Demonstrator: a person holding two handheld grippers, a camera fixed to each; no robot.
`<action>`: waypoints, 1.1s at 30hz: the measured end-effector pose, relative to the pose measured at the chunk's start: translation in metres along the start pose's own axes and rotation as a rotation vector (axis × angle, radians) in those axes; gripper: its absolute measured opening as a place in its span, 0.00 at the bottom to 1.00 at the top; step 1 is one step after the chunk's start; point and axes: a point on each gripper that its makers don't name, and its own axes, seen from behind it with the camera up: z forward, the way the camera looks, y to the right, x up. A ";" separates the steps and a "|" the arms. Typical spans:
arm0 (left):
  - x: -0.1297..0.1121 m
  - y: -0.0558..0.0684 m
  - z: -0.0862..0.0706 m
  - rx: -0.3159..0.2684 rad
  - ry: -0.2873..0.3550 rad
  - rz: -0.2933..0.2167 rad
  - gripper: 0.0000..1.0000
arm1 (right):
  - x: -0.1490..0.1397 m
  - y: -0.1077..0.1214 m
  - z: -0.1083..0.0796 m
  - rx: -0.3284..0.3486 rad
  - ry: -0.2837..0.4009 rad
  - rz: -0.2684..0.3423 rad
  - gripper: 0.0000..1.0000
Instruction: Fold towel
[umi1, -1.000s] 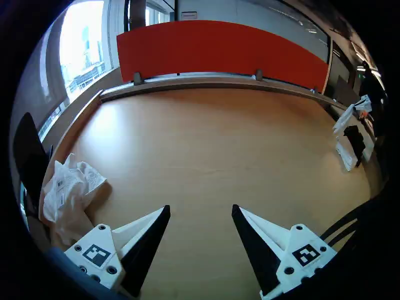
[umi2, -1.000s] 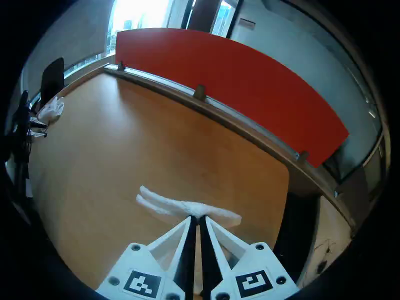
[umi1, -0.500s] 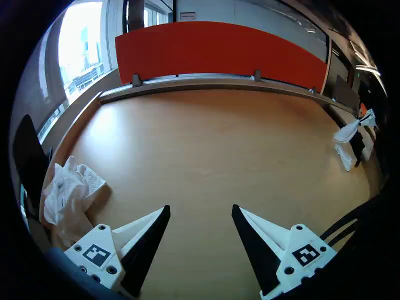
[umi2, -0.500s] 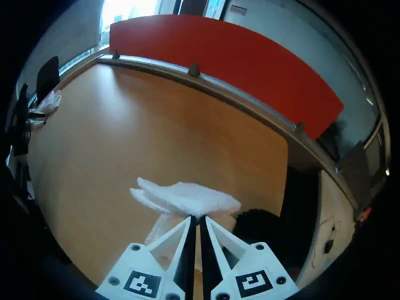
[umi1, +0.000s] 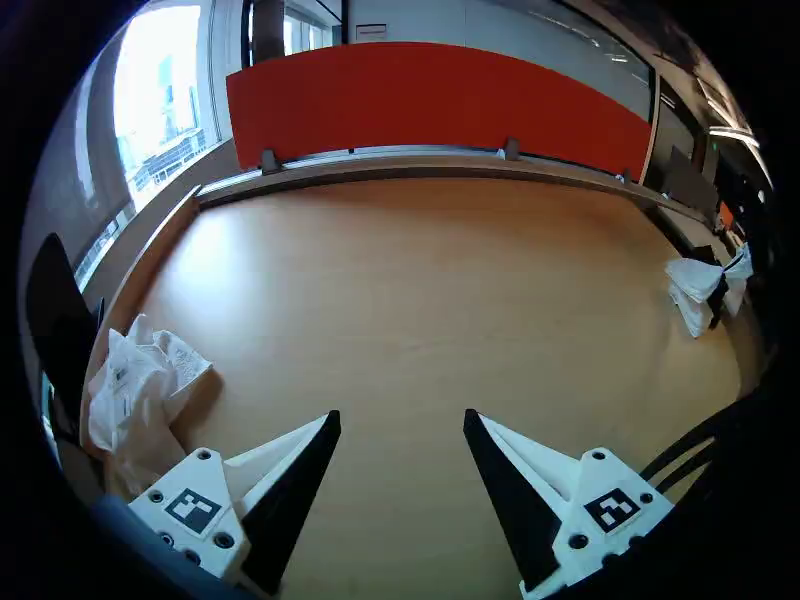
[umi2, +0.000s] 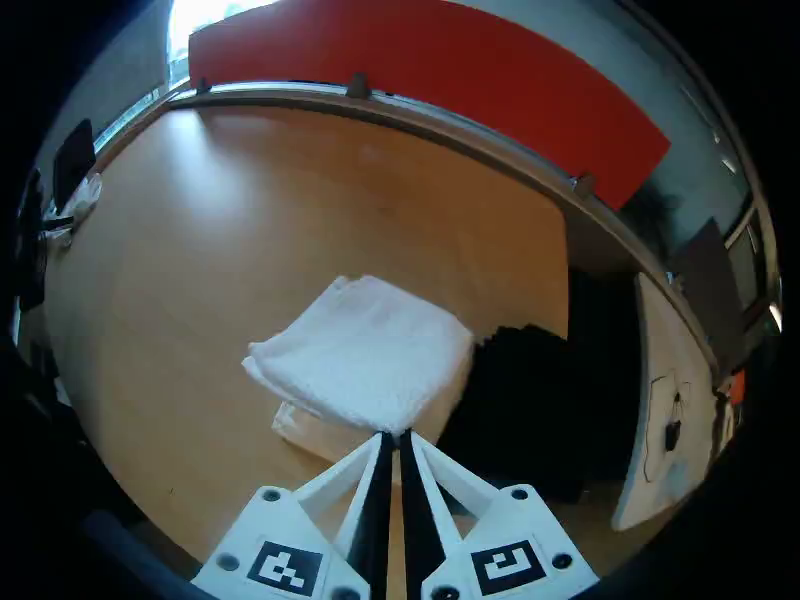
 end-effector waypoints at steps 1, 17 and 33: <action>0.000 0.000 0.000 0.001 0.000 0.000 0.91 | -0.002 0.001 0.001 -0.001 -0.004 0.006 0.05; -0.003 -0.004 -0.002 0.010 -0.003 -0.001 0.91 | -0.032 0.008 0.013 -0.030 -0.071 0.043 0.05; -0.004 -0.004 -0.003 0.013 -0.005 0.005 0.91 | -0.056 0.016 0.017 -0.085 -0.128 0.069 0.56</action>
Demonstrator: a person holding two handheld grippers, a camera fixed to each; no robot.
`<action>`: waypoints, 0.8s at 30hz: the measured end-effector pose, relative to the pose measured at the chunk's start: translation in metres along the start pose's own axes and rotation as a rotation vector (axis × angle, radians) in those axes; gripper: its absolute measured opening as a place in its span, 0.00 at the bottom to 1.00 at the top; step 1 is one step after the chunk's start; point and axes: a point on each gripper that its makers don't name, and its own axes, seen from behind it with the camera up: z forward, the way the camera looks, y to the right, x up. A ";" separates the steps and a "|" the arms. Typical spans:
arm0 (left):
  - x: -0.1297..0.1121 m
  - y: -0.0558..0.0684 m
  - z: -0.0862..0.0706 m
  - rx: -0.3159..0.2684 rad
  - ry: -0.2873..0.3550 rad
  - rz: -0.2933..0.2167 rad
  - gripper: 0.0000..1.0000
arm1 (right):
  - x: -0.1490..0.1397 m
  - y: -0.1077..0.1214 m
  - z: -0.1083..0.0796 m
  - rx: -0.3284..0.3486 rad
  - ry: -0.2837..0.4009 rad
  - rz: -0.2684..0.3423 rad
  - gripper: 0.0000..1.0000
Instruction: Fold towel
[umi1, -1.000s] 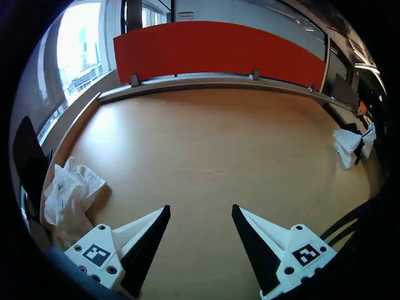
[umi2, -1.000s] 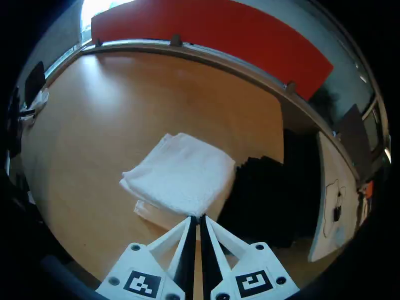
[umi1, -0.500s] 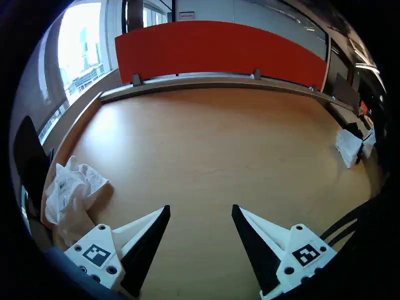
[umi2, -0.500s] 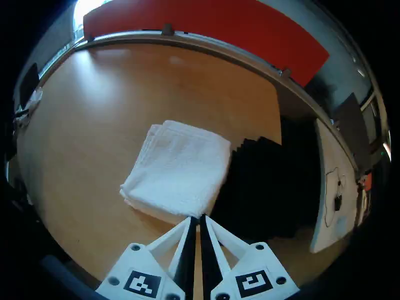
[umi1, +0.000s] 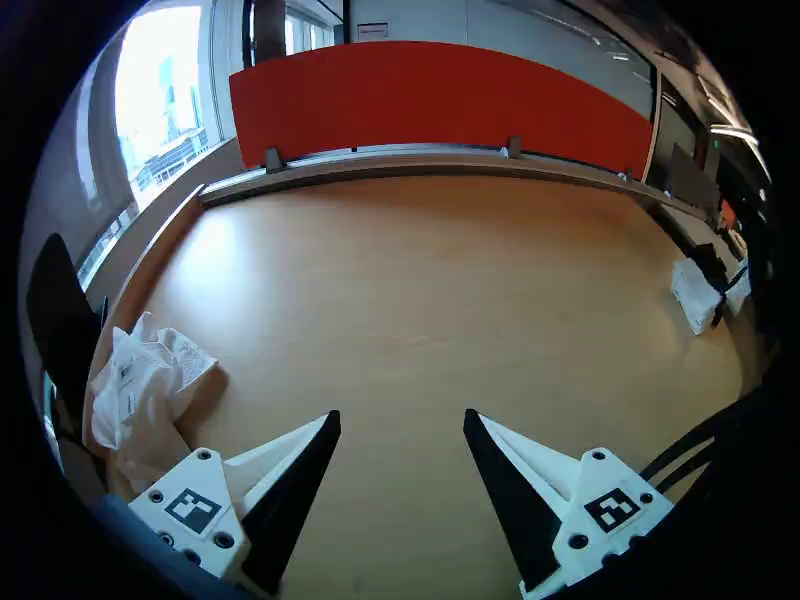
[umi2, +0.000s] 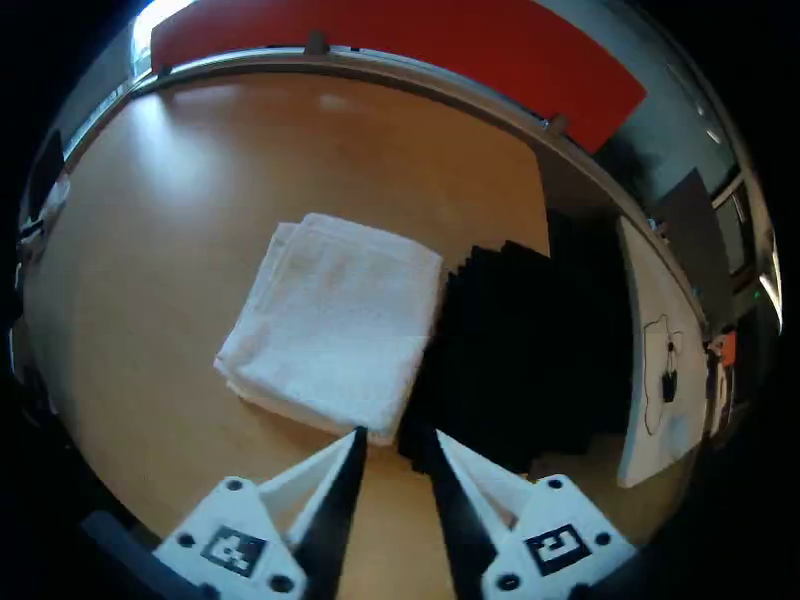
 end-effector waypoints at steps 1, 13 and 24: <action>0.000 0.000 0.000 0.000 0.000 0.001 0.91 | -0.001 0.000 0.000 -0.001 -0.003 -0.003 0.65; 0.004 0.003 0.000 -0.003 0.008 0.001 0.91 | 0.000 -0.004 -0.004 0.001 0.013 -0.009 0.70; 0.004 0.002 -0.003 -0.004 0.014 -0.007 0.91 | 0.010 -0.013 -0.006 0.004 0.052 -0.002 0.98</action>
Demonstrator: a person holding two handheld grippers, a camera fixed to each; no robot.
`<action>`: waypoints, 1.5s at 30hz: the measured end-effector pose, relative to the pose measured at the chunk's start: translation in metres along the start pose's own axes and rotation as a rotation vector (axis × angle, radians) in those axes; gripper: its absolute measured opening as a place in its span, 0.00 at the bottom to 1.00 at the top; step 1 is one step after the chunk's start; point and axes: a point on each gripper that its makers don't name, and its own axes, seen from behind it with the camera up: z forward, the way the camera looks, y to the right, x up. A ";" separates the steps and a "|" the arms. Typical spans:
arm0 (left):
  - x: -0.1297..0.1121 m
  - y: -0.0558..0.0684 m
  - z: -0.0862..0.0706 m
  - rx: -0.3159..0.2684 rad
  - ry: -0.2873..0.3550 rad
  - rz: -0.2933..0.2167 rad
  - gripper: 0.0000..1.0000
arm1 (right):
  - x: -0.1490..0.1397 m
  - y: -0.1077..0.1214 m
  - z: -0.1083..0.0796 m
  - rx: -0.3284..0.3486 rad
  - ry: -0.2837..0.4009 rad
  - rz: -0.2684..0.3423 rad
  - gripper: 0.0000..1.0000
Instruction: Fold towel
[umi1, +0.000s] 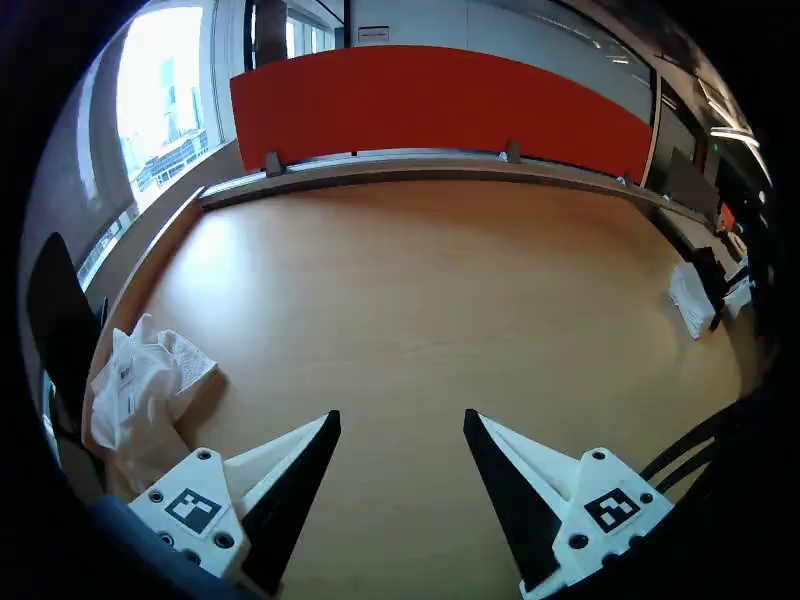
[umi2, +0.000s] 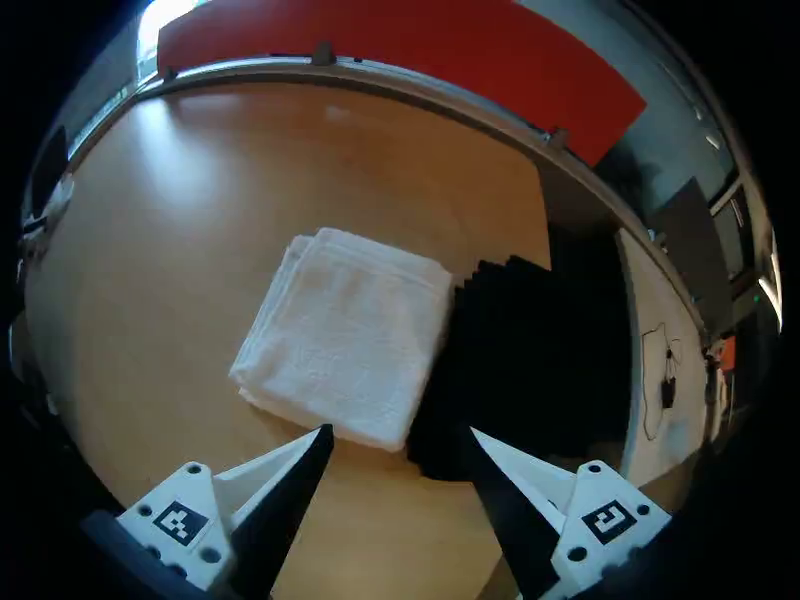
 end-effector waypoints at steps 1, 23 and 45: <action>0.000 0.000 0.000 0.000 0.001 0.000 0.91 | 0.001 -0.001 0.000 0.001 0.002 0.002 0.99; 0.010 0.001 -0.005 -0.008 0.026 -0.009 0.91 | 0.033 -0.028 -0.012 0.004 0.171 0.108 0.99; 0.021 0.002 -0.007 -0.002 0.053 0.001 0.91 | 0.050 -0.034 -0.016 -0.073 0.326 0.413 0.99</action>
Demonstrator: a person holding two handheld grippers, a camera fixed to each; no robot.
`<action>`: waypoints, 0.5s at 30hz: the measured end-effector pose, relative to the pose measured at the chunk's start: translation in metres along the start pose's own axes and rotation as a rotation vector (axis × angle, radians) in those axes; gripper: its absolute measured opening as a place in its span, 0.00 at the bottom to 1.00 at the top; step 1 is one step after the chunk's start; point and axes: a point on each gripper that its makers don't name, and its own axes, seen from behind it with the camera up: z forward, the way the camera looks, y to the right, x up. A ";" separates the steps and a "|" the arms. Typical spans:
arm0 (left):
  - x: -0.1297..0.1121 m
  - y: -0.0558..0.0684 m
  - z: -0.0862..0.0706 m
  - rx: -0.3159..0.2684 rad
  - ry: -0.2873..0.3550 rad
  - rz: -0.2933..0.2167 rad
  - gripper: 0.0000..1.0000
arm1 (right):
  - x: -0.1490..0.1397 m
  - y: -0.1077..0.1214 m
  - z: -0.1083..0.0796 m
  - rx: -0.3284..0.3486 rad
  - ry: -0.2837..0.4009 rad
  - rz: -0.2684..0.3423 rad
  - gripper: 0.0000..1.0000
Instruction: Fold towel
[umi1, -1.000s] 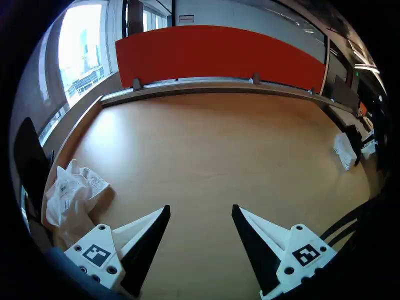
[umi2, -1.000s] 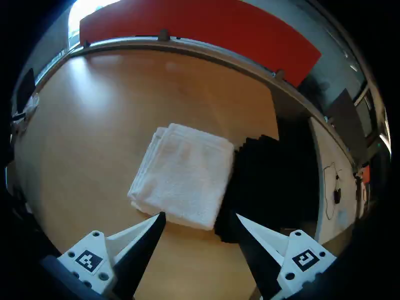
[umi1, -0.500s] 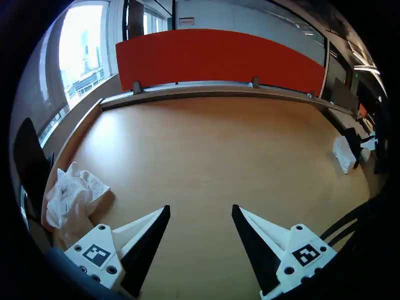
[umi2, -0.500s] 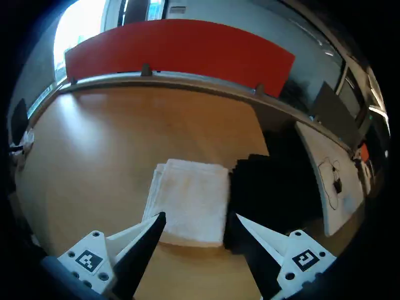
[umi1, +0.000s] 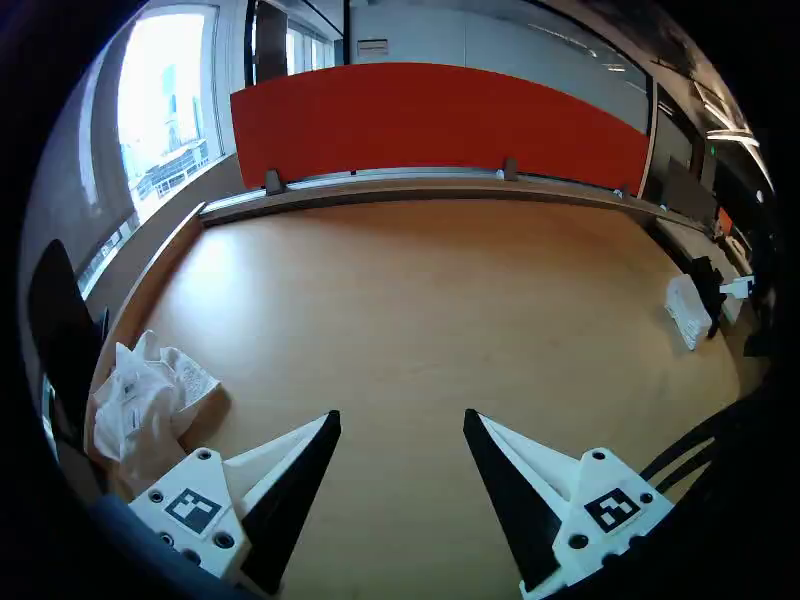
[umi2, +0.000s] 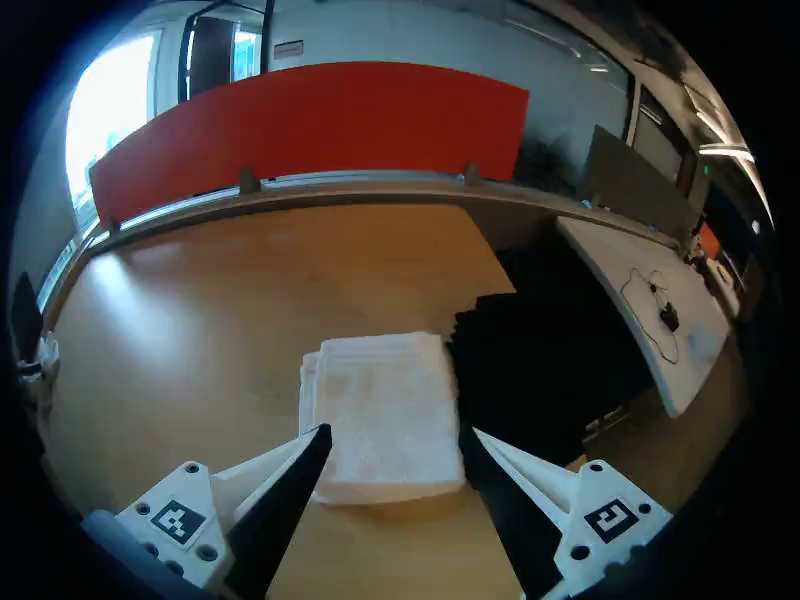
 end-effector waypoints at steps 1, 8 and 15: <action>0.001 0.000 0.000 0.001 0.003 -0.001 0.91 | 0.002 -0.001 0.000 -0.002 0.007 0.006 0.99; 0.012 -0.003 0.002 0.014 0.028 -0.015 0.91 | 0.018 -0.007 0.000 -0.019 0.077 0.063 0.99; 0.029 -0.005 0.005 0.031 0.070 -0.023 0.91 | 0.049 -0.010 -0.011 -0.055 0.239 0.093 0.98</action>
